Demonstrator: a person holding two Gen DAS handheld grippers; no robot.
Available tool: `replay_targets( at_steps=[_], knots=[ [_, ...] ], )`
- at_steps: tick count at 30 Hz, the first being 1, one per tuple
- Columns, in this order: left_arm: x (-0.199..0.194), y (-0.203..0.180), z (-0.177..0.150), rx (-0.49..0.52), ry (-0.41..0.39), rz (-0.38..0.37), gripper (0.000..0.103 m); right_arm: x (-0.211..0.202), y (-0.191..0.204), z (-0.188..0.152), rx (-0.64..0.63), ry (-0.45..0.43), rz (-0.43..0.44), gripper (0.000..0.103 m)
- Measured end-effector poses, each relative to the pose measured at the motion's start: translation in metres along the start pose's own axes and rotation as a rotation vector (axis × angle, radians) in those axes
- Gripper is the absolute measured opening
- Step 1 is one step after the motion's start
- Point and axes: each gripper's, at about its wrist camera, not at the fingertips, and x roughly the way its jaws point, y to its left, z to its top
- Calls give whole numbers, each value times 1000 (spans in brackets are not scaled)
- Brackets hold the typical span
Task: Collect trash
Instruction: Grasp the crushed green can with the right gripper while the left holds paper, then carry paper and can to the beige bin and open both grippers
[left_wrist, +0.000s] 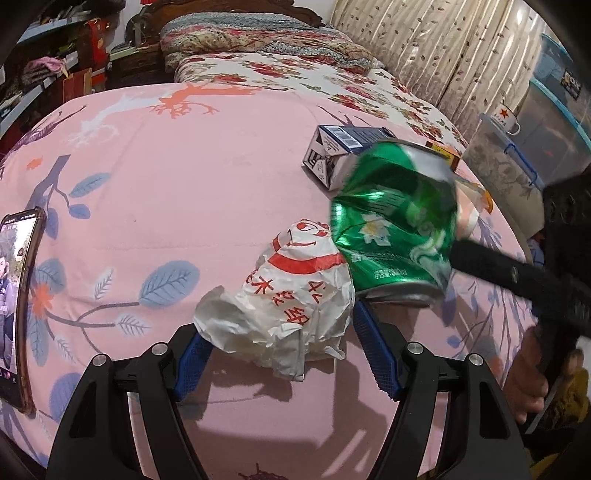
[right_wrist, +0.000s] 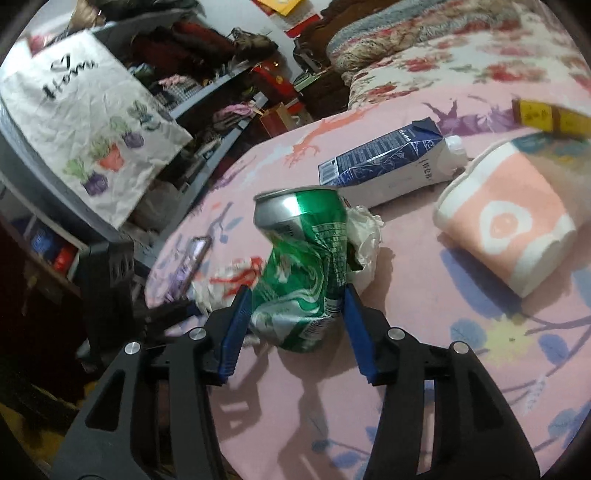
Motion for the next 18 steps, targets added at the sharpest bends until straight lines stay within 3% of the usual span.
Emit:
replay_targets(
  at_steps=[3, 9, 11, 13, 18],
  knots=[
    [0, -1, 0, 6, -1, -4, 69, 14, -6, 4, 40, 35, 9, 52],
    [0, 0, 0, 6, 0, -6, 67, 20, -10, 3, 72, 42, 30, 37],
    [-1, 1, 0, 9, 2, -10, 58, 16, -7, -1, 78, 40, 28, 27],
    [-7, 7, 1, 3, -11, -18, 53, 10, 7, -6, 27, 36, 24, 20],
    [-20, 14, 5, 6, -51, -13, 42, 3, 39, -25, -126, 46, -43, 18]
  ],
)
